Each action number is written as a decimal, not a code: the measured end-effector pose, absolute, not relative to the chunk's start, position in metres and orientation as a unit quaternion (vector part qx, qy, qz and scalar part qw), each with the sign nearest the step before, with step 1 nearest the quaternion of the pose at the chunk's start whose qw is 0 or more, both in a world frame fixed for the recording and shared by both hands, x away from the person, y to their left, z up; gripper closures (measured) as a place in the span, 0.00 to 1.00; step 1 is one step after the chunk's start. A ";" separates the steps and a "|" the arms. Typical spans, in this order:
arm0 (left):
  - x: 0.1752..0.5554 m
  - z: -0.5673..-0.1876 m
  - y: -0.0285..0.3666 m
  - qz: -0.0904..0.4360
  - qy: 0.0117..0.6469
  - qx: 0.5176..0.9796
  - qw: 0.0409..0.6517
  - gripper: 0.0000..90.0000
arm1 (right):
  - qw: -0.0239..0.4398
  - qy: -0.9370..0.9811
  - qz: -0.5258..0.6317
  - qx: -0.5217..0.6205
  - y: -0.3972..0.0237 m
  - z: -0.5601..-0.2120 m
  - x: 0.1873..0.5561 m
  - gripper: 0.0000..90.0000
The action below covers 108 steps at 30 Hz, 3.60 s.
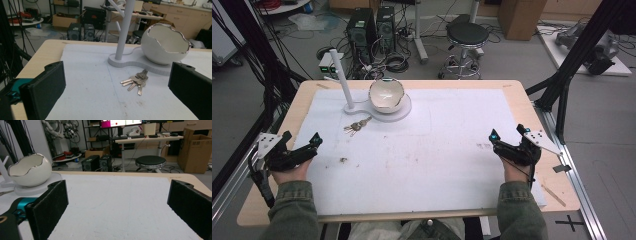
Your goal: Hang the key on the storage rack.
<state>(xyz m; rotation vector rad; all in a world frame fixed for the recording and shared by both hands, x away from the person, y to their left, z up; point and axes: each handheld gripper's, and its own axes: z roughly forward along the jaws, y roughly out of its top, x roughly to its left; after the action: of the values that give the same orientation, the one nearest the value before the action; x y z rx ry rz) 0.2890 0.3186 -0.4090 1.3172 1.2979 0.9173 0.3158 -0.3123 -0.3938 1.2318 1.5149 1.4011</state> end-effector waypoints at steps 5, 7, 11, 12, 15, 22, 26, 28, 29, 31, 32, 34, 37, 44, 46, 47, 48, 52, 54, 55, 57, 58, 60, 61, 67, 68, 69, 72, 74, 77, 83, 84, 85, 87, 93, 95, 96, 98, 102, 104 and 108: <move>0.288 -0.409 0.318 0.384 0.540 0.548 0.510 0.02 | 0.358 0.587 0.543 0.482 -0.311 -0.395 0.318 0.03; 0.288 -0.409 0.319 0.383 0.540 0.550 0.509 0.02 | 0.357 0.587 0.545 0.480 -0.310 -0.395 0.318 0.03; 0.287 -0.409 0.317 0.383 0.540 0.552 0.508 0.02 | 0.353 0.591 0.546 0.478 -0.310 -0.395 0.319 0.03; 0.287 -0.409 0.317 0.382 0.539 0.554 0.506 0.02 | 0.353 0.591 0.546 0.478 -0.310 -0.395 0.319 0.03; 0.287 -0.410 0.317 0.380 0.539 0.555 0.507 0.02 | 0.353 0.590 0.546 0.479 -0.310 -0.395 0.319 0.03; 0.288 -0.411 0.315 0.378 0.539 0.560 0.503 0.02 | 0.349 0.590 0.549 0.479 -0.310 -0.396 0.321 0.03; 0.288 -0.412 0.313 0.376 0.538 0.564 0.501 0.02 | 0.347 0.588 0.550 0.481 -0.311 -0.395 0.320 0.03; 0.290 -0.413 0.312 0.371 0.536 0.567 0.502 0.02 | 0.345 0.588 0.551 0.481 -0.310 -0.395 0.319 0.03; 0.290 -0.413 0.311 0.371 0.535 0.571 0.500 0.02 | 0.345 0.589 0.551 0.480 -0.309 -0.395 0.319 0.03; 0.290 -0.413 0.311 0.370 0.535 0.573 0.499 0.02 | 0.346 0.592 0.549 0.477 -0.310 -0.396 0.320 0.03; 0.292 -0.413 0.310 0.367 0.535 0.577 0.496 0.02 | 0.341 0.592 0.551 0.480 -0.309 -0.396 0.321 0.03; 0.294 -0.413 0.309 0.365 0.537 0.579 0.494 0.02 | 0.337 0.593 0.551 0.481 -0.310 -0.397 0.322 0.03; 0.296 -0.411 0.308 0.362 0.540 0.577 0.494 0.02 | 0.338 0.593 0.550 0.481 -0.309 -0.397 0.322 0.03; 0.309 -0.401 0.296 0.351 0.530 0.596 0.491 0.02 | 0.337 0.592 0.550 0.483 -0.309 -0.397 0.322 0.03; 0.312 -0.399 0.294 0.352 0.527 0.597 0.491 0.02 | 0.338 0.593 0.550 0.482 -0.309 -0.397 0.322 0.03; 0.315 -0.398 0.292 0.351 0.527 0.601 0.487 0.02 | 0.338 0.593 0.550 0.482 -0.310 -0.397 0.322 0.03; 0.316 -0.398 0.292 0.351 0.525 0.604 0.486 0.02 | 0.337 0.593 0.550 0.482 -0.310 -0.397 0.322 0.03; 0.321 -0.396 0.291 0.344 0.522 0.612 0.484 0.02 | 0.336 0.593 0.549 0.483 -0.310 -0.397 0.322 0.03; 0.322 -0.394 0.291 0.342 0.523 0.612 0.484 0.02 | 0.336 0.595 0.549 0.482 -0.310 -0.397 0.322 0.03; 0.322 -0.394 0.291 0.342 0.523 0.612 0.484 0.02 | 0.336 0.594 0.549 0.482 -0.310 -0.397 0.322 0.03; 0.324 -0.393 0.291 0.340 0.526 0.613 0.481 0.02 | 0.334 0.595 0.550 0.481 -0.310 -0.397 0.323 0.03; 0.325 -0.391 0.291 0.339 0.527 0.613 0.482 0.03 | 0.332 0.595 0.550 0.483 -0.310 -0.397 0.322 0.03; 0.327 -0.388 0.291 0.333 0.528 0.616 0.481 0.04 | 0.334 0.596 0.549 0.481 -0.310 -0.397 0.323 0.03; 0.329 -0.387 0.290 0.332 0.525 0.620 0.479 0.04 | 0.333 0.596 0.549 0.483 -0.309 -0.397 0.323 0.03; 0.337 -0.379 0.286 0.327 0.518 0.630 0.479 0.04 | 0.332 0.596 0.550 0.483 -0.310 -0.397 0.323 0.03; 0.338 -0.378 0.286 0.325 0.517 0.631 0.478 0.04 | 0.333 0.596 0.550 0.482 -0.310 -0.397 0.323 0.03; 0.341 -0.377 0.285 0.319 0.517 0.635 0.476 0.04 | 0.331 0.595 0.549 0.484 -0.310 -0.397 0.323 0.03; 0.345 -0.376 0.283 0.311 0.517 0.642 0.473 0.04 | 0.330 0.598 0.548 0.483 -0.310 -0.398 0.324 0.03; 0.348 -0.373 0.282 0.304 0.516 0.648 0.470 0.04 | 0.330 0.597 0.548 0.484 -0.310 -0.398 0.324 0.03; 0.352 -0.372 0.281 0.301 0.515 0.653 0.467 0.04 | 0.328 0.597 0.548 0.486 -0.310 -0.398 0.324 0.03; 0.374 -0.368 0.282 0.293 0.521 0.666 0.447 0.04 | 0.326 0.598 0.547 0.486 -0.310 -0.398 0.325 0.03; 0.377 -0.368 0.282 0.292 0.521 0.668 0.444 0.04 | 0.324 0.600 0.547 0.486 -0.311 -0.398 0.325 0.03; 0.377 -0.368 0.282 0.292 0.521 0.668 0.444 0.04 | 0.324 0.600 0.547 0.486 -0.311 -0.398 0.325 0.03; 0.382 -0.368 0.282 0.287 0.523 0.670 0.441 0.04 | 0.324 0.598 0.547 0.488 -0.311 -0.398 0.325 0.03; 0.395 -0.366 0.277 0.283 0.520 0.687 0.422 0.04 | 0.322 0.598 0.548 0.488 -0.311 -0.399 0.325 0.03; 0.400 -0.365 0.275 0.279 0.518 0.692 0.418 0.04 | 0.324 0.599 0.548 0.487 -0.311 -0.399 0.325 0.03; 0.404 -0.364 0.273 0.276 0.514 0.700 0.411 0.04 | 0.324 0.598 0.548 0.487 -0.311 -0.398 0.325 0.03; 0.407 -0.362 0.270 0.272 0.510 0.704 0.412 0.04 | 0.324 0.597 0.548 0.489 -0.312 -0.398 0.324 0.03; 0.412 -0.364 0.265 0.268 0.503 0.712 0.410 0.04 | 0.325 0.597 0.548 0.487 -0.312 -0.398 0.325 0.03; 0.415 -0.368 0.263 0.269 0.503 0.721 0.394 0.04 | 0.323 0.598 0.549 0.487 -0.311 -0.398 0.325 0.03; 0.424 -0.369 0.260 0.251 0.503 0.738 0.374 0.04 | 0.322 0.598 0.549 0.486 -0.311 -0.398 0.325 0.03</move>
<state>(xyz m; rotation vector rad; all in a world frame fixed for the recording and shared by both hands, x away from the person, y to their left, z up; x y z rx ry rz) 0.4237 0.2599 -0.3694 1.8893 1.2885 0.6436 0.3246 -0.3113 -0.3984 1.2767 1.5710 1.4423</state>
